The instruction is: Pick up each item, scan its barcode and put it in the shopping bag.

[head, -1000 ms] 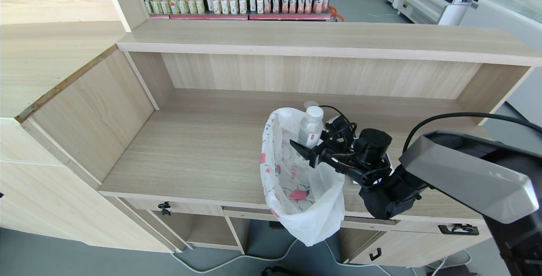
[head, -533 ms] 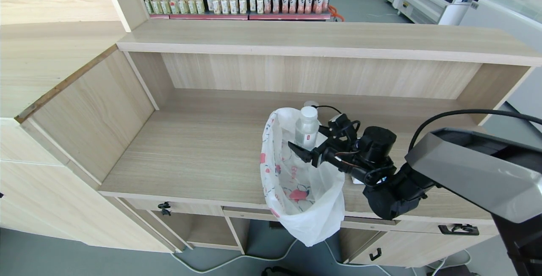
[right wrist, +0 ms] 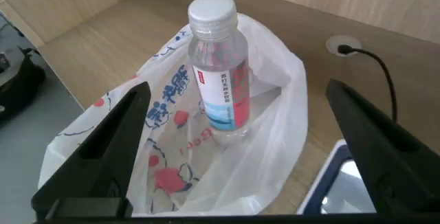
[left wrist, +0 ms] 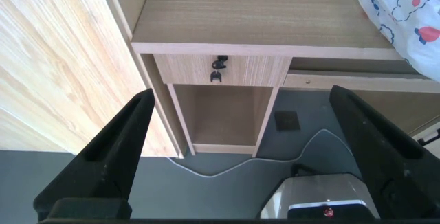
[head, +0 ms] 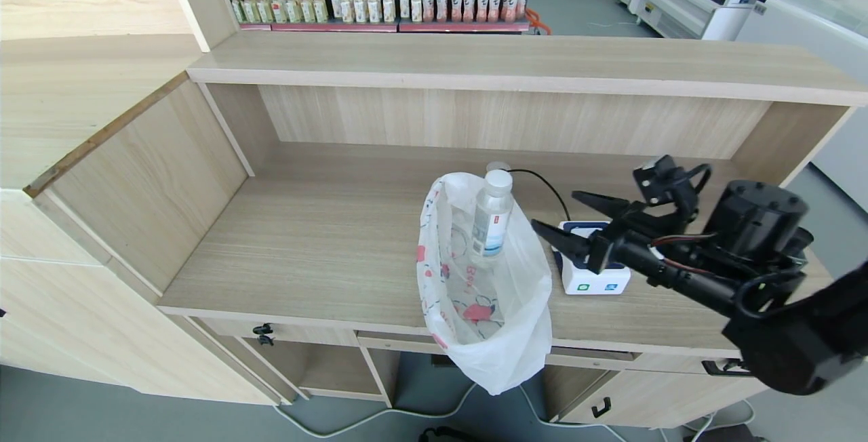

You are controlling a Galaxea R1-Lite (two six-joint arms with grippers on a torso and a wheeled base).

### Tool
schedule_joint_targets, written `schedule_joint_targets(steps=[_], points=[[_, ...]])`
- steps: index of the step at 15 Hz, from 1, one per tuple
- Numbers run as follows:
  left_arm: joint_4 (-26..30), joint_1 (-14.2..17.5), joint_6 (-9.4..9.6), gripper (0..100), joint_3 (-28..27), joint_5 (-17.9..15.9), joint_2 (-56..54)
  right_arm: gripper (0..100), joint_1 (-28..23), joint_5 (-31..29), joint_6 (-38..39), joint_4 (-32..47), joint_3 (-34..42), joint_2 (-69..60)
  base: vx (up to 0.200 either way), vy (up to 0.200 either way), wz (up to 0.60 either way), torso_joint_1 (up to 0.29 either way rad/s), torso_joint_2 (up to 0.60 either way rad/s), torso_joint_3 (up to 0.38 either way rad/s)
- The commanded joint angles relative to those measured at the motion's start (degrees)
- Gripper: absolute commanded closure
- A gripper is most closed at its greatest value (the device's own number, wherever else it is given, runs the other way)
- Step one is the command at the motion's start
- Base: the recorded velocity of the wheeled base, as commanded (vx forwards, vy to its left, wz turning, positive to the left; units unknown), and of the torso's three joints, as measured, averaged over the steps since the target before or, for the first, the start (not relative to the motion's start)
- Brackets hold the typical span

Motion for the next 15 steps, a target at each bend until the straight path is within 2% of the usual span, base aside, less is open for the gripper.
schedule_joint_targets(steps=[1,3,4,6,10,13,15], points=[[0.0,0.0,-0.01,0,0.0,0.0,0.0,0,-8.9,-0.1,1.0,9.2,7.9,-19.5,0.000,0.000,0.00,0.000,0.00,0.000],[0.0,0.0,-0.01,0,0.0,0.0,0.0,0,-17.7,-1.2,-0.5,22.6,7.5,-26.0,0.000,0.000,0.00,0.000,0.00,0.000],[0.0,0.0,-0.01,0,0.0,0.0,0.0,0,-21.7,-3.7,-3.2,28.1,7.2,-28.1,0.000,0.000,0.00,0.000,0.00,0.000],[0.0,0.0,-0.01,0,0.0,0.0,0.0,0,-29.3,-9.7,-6.4,32.7,6.6,-28.9,0.000,0.000,0.00,0.000,0.00,0.000],[0.0,0.0,-0.01,0,0.0,0.0,0.0,0,-37.5,-10.7,-7.1,33.4,8.6,-33.3,0.000,0.000,0.00,0.000,0.00,0.000],[0.0,0.0,-0.01,0,0.0,0.0,0.0,0,-42.9,-10.7,-7.2,41.5,8.5,-40.9,0.000,0.000,0.00,0.000,0.00,0.000],[0.0,0.0,0.17,0,0.0,0.1,0.0,0,-43.7,-10.8,-7.2,47.3,7.1,-44.2,0.000,-0.100,0.00,0.004,0.00,0.001]])
